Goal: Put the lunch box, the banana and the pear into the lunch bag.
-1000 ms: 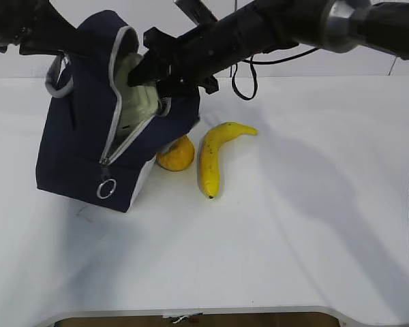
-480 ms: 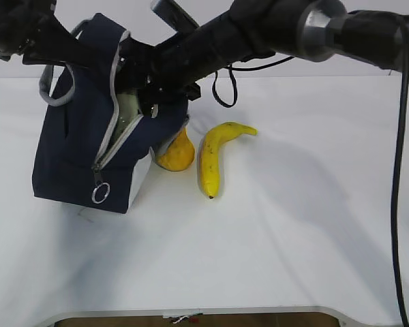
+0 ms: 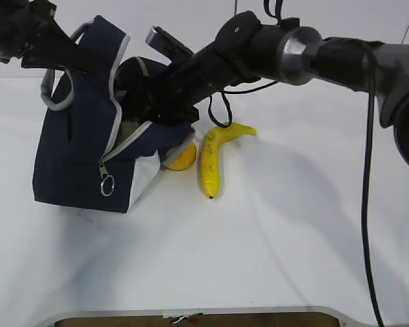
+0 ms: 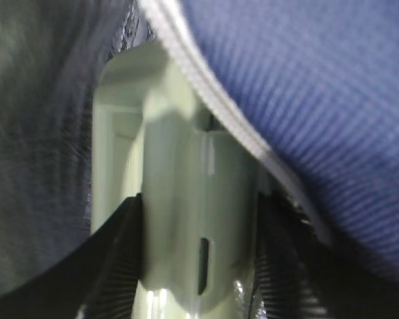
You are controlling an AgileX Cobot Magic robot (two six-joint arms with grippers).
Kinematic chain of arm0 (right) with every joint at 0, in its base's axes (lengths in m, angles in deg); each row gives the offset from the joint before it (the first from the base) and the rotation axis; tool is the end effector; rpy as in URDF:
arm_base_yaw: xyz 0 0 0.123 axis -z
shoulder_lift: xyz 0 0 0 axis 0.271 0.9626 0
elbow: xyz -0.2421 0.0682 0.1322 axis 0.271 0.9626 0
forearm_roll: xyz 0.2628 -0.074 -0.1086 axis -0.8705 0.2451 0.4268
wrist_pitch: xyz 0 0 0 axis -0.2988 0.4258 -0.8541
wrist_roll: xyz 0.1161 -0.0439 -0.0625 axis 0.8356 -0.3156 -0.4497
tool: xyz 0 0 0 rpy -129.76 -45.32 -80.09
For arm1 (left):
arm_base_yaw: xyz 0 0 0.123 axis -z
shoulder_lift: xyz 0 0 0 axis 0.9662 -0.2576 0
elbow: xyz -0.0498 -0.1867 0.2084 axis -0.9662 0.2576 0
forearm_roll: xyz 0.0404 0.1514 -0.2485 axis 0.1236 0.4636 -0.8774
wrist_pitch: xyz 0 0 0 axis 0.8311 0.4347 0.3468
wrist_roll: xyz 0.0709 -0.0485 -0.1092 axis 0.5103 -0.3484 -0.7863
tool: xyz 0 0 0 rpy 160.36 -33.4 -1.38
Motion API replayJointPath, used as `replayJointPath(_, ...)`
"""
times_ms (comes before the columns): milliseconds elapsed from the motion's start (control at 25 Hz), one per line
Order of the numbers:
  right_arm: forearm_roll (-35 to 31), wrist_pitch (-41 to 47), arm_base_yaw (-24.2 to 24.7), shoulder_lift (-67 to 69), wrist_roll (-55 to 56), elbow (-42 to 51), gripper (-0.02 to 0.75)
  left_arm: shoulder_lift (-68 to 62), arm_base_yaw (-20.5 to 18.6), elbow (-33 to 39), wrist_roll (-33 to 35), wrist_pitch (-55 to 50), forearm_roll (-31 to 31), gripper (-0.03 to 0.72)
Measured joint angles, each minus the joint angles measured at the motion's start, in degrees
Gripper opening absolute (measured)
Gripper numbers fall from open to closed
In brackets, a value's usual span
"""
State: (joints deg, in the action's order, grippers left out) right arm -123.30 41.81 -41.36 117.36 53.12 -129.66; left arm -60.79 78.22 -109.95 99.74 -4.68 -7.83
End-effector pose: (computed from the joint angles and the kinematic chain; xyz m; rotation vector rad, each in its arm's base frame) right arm 0.5084 0.3327 0.1564 -0.3262 2.4603 1.1348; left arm 0.4286 -0.1197 0.2662 0.4158 2.3712 -0.9595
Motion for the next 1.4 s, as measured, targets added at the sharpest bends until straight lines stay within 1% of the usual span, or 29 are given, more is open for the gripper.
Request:
replayJointPath(160, 0.00, -0.37, -0.10, 0.62, 0.00, 0.00, 0.387, 0.00, 0.00, 0.00, -0.17, -0.78, 3.75, 0.009)
replayJointPath(320, 0.94, -0.37, -0.10, 0.62, 0.27, -0.05, 0.387, 0.00, 0.11, 0.00, -4.10, -1.67, 11.15, 0.009)
replayJointPath(440, 2.02, -0.62, -0.22, 0.62, 0.42, -0.05, 0.387, 0.00, 0.11, 0.00, -5.88, -1.92, 14.25, 0.009)
replayJointPath(880, 4.63, -0.54, -0.30, 0.62, 2.23, -0.13, 0.396, 0.00, 0.11, 0.00, -6.72, -1.92, 15.24, 0.009)
replayJointPath(1040, 5.21, -0.54, -0.30, 0.62, 3.90, -0.27, 0.441, 0.00, 0.11, 0.00, -6.72, -1.92, 15.24, 0.009)
replayJointPath(1160, 5.21, -0.19, -0.30, 0.62, 4.16, -0.72, 0.496, 0.00, 0.11, 0.00, -6.72, -1.92, 15.32, 0.009)
replayJointPath(1240, 5.22, 0.45, -0.30, 0.62, 4.29, -1.08, 0.518, 0.00, 0.11, 0.00, -6.72, -1.92, 15.32, 0.009)
replayJointPath(1320, 5.97, 1.31, -0.30, 0.62, 4.29, -1.44, 0.528, 0.00, 0.11, 0.00, -6.72, -1.92, 15.46, 0.009)
replayJointPath(1360, 6.52, 2.09, -0.30, 0.62, 4.29, -1.93, 0.531, 0.00, 0.11, 0.00, -6.72, -1.92, 15.46, 0.029)
replayJointPath(1400, 7.20, 3.09, -0.30, 0.62, 4.29, -2.61, 0.533, 0.00, 0.11, 0.00, -6.72, -1.92, 15.46, 0.015)
